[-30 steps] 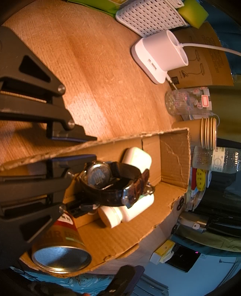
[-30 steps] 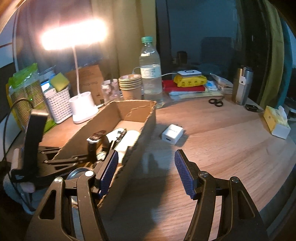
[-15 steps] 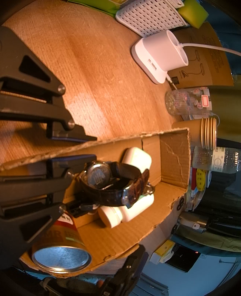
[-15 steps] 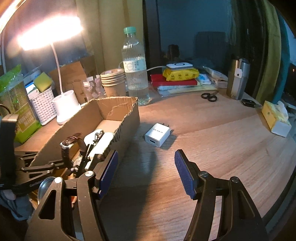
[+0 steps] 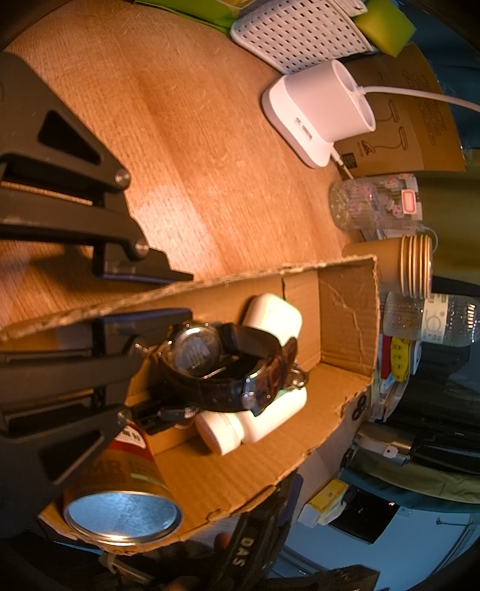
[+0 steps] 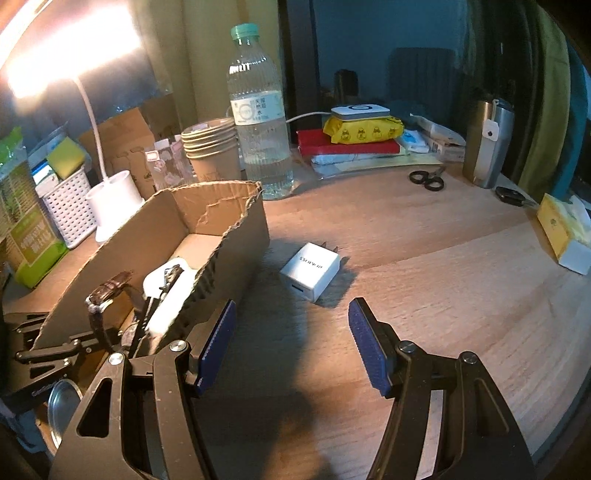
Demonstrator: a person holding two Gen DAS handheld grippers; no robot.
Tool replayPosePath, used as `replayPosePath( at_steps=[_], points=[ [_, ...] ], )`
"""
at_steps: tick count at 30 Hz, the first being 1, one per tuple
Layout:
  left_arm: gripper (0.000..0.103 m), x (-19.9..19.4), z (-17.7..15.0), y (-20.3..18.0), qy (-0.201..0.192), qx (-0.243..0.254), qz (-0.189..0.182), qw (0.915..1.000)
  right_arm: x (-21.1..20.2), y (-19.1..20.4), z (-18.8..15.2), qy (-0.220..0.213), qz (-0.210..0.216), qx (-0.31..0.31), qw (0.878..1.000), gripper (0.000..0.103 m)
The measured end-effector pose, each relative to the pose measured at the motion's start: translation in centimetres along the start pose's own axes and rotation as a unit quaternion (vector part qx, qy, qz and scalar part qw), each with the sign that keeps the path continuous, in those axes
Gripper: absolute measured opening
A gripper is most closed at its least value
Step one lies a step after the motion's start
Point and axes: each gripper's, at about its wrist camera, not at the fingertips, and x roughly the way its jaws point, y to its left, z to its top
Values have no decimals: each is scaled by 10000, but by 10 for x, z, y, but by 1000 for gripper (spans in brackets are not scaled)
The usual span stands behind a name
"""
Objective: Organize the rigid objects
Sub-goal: 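Move the right gripper to the white charger block and close on it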
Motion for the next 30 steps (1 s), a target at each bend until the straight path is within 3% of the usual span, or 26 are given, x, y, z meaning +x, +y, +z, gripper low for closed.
replayPosePath(
  at_steps=[5,14,19,30],
  points=[
    [13,0,0,0,2,-2,-3,10000,10,-7,6,82,83,71,9999,67],
    [13,1,0,0,2,-6,-6,10000,30,-19,14,255,-137,32,9996,67],
    [13,0,0,0,1,-6,-7,10000,42,-20,21,335,60,43,9994,67],
    [13,0,0,0,1,-5,-5,10000,62,-22,28,489,66,96,9987,66]
  ],
)
